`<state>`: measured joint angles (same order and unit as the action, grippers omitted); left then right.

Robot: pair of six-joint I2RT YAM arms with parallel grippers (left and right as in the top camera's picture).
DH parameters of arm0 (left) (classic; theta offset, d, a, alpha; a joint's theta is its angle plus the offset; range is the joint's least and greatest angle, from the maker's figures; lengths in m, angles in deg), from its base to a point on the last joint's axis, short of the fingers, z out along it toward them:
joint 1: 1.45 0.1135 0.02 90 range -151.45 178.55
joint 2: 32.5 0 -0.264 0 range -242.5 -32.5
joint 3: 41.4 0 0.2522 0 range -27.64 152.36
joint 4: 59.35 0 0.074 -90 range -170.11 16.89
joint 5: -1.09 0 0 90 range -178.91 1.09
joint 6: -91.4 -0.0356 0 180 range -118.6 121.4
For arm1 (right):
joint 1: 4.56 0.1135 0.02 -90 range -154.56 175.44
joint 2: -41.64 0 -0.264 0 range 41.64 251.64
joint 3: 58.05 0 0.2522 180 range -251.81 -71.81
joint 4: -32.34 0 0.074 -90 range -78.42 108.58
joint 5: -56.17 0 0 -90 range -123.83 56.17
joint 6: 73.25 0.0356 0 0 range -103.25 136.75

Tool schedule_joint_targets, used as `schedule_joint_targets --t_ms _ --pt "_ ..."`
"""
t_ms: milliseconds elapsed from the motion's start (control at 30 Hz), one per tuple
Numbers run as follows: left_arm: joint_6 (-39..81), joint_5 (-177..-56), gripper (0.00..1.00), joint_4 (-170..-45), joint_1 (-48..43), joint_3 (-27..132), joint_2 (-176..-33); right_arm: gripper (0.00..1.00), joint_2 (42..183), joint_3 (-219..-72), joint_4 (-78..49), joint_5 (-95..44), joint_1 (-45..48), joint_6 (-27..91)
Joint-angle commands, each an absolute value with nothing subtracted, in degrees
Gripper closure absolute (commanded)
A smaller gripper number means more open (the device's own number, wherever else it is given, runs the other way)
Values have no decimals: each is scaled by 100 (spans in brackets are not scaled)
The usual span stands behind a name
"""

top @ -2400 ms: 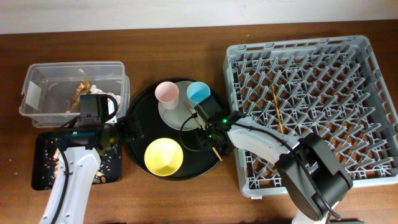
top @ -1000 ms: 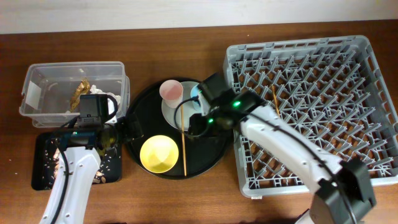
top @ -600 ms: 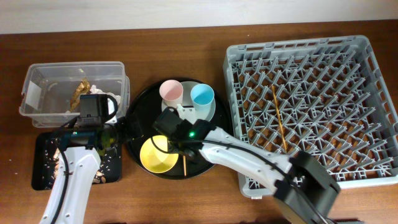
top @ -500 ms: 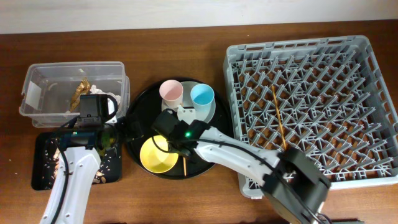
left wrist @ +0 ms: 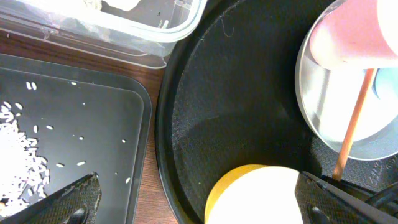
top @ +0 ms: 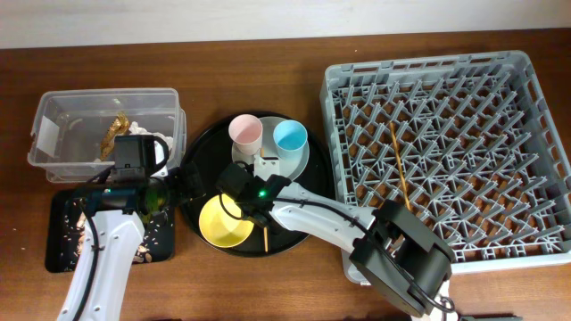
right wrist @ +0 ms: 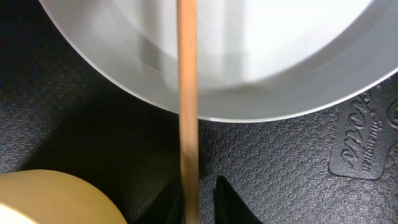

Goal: Sort waste into correct bins and load items into the dishwasher rack
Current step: 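Grasp the second chopstick with the right gripper and lift it, then carry the chopstick into the dish rack and insert it upright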

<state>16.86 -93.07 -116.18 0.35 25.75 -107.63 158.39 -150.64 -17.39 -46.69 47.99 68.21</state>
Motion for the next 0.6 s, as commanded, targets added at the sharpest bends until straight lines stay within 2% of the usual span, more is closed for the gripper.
schedule_joint_targets --t_ms 0,67,133,333,567 --pt "1682 -9366 1 -11609 59 2656 -10761 85 15916 -15044 -1761 -4813 4786 6867" --pt "1682 -9366 1 -11609 59 2656 -10761 93 15898 -15049 -1765 -4903 4775 6865" --pt "1682 -9366 1 -11612 59 2656 -10761 96 15800 -15062 -1874 -4938 4716 6867" --pt "1682 -9366 1 -11609 59 2656 -10761 96 15070 -15064 -2281 -4953 4460 6808" --pt "1682 -9366 1 -11609 59 2656 -10761 96 13924 -15068 -2738 -4979 4390 5490"
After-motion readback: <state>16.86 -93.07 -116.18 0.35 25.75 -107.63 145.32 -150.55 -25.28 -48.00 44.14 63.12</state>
